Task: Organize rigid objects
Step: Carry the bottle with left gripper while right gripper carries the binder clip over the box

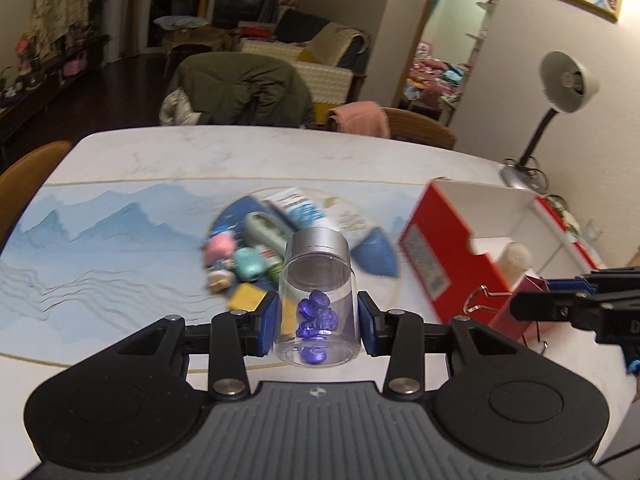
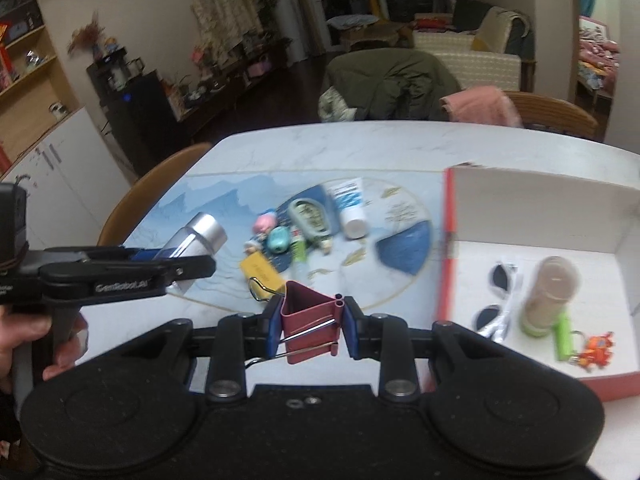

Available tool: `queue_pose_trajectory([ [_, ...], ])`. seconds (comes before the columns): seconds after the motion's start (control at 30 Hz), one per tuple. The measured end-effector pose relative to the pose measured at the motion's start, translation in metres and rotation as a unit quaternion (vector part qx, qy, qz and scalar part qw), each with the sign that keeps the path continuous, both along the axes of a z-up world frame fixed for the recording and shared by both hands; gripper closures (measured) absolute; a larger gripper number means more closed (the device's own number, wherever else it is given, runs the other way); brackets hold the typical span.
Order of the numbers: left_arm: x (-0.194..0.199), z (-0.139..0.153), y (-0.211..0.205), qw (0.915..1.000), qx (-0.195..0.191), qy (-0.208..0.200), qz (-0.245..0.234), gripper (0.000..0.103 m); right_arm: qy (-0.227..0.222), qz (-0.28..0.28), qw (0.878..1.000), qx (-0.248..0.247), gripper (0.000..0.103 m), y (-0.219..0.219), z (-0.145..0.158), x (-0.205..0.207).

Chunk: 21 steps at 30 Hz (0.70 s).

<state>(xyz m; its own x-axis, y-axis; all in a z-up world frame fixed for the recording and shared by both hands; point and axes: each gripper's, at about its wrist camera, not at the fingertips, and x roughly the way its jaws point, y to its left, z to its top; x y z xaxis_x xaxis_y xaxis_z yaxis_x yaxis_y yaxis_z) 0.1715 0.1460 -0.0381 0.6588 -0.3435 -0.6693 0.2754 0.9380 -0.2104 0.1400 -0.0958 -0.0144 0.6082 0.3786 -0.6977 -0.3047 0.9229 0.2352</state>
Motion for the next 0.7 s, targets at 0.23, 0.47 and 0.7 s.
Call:
queue_pose_trajectory([
  [0.23, -0.002, 0.016, -0.051, 0.9992, 0.001, -0.012, -0.038, 0.063, -0.014, -0.035, 0.999, -0.002, 0.074, -0.053, 0.010, -0.003],
  [0.47, 0.004, 0.021, -0.103, 0.9978, 0.009, -0.014, -0.064, 0.063, -0.024, -0.067, 0.997, -0.001, 0.074, -0.106, 0.009, -0.003],
  [0.7, 0.016, 0.024, -0.152, 0.9962, 0.026, -0.016, -0.081, 0.063, -0.025, -0.095, 0.995, -0.005, 0.074, -0.156, 0.002, 0.005],
])
